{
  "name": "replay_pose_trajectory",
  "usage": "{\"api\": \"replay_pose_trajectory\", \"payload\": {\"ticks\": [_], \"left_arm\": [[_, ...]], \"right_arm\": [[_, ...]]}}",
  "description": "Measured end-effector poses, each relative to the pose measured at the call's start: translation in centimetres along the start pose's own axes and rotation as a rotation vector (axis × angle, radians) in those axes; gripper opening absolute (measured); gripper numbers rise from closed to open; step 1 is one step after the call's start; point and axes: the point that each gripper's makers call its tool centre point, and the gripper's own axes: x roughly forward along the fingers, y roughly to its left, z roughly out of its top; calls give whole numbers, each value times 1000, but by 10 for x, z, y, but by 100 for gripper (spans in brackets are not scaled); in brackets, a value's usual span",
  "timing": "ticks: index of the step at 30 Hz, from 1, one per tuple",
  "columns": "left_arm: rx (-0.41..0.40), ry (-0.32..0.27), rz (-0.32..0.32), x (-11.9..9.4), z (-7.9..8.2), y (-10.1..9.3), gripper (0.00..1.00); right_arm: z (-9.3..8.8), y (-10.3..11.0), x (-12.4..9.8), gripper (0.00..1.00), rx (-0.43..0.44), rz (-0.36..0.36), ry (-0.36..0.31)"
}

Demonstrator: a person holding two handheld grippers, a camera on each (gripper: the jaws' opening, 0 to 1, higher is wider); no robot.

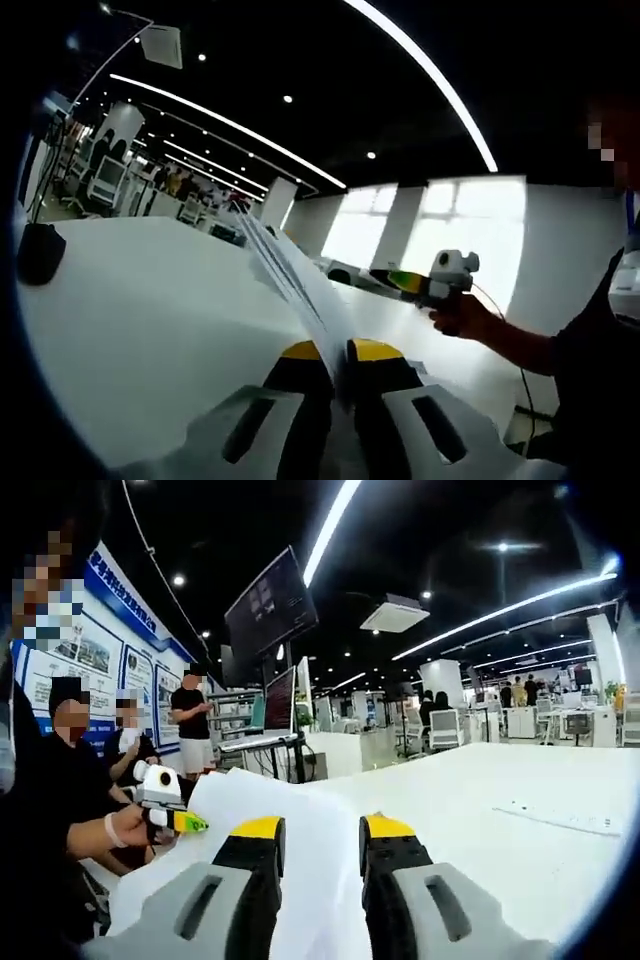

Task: Organize the stack of printing papers by aligning and flattening the scattered papers on the table

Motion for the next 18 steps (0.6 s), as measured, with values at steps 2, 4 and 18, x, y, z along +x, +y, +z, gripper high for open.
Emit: {"api": "replay_pose_trajectory", "payload": {"ticks": [2,4,18], "left_arm": [[1,-2,0,0,0,0,8],[4,-8,-3,0,1,-2,8],[45,-32,-24,0,7,-13,5]], "right_arm": [[-2,2,-2,26,1,3,3],[-5,2,-4,26,8,8,8],[-51,6,-21,36,179,84,88]]}}
